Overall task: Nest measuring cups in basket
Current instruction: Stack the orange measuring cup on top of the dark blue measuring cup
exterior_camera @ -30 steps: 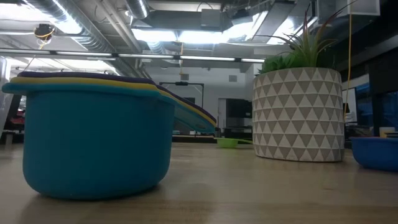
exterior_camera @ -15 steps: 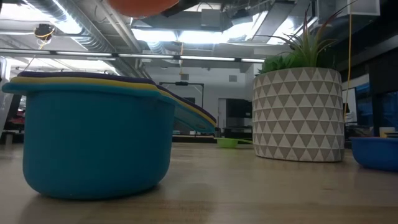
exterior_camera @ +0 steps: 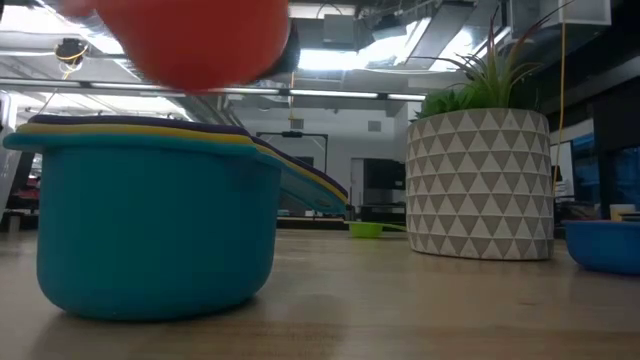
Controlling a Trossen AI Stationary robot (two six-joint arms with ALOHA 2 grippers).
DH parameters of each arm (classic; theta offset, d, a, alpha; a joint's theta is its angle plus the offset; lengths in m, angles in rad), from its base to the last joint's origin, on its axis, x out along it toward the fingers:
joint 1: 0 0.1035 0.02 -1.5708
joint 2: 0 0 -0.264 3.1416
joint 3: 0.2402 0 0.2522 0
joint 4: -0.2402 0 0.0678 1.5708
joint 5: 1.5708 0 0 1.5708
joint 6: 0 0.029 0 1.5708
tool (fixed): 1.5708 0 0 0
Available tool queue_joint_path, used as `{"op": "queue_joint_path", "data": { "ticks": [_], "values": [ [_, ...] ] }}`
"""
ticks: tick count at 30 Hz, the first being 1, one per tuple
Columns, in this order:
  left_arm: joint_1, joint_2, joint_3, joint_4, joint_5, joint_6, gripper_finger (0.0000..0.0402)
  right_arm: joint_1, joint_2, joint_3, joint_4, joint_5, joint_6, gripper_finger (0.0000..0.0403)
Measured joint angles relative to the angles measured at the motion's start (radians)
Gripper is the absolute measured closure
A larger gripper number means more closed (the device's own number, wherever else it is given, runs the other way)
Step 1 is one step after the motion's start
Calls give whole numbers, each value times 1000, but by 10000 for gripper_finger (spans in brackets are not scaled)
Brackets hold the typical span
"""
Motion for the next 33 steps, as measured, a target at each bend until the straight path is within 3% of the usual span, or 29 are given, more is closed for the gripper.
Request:
{"op": "queue_joint_path", "data": {
  "ticks": [33],
  "values": [
    [-2,0,-144,132,-57,-103,397,0,1,0,13,3,-4,75]
  ]
}}
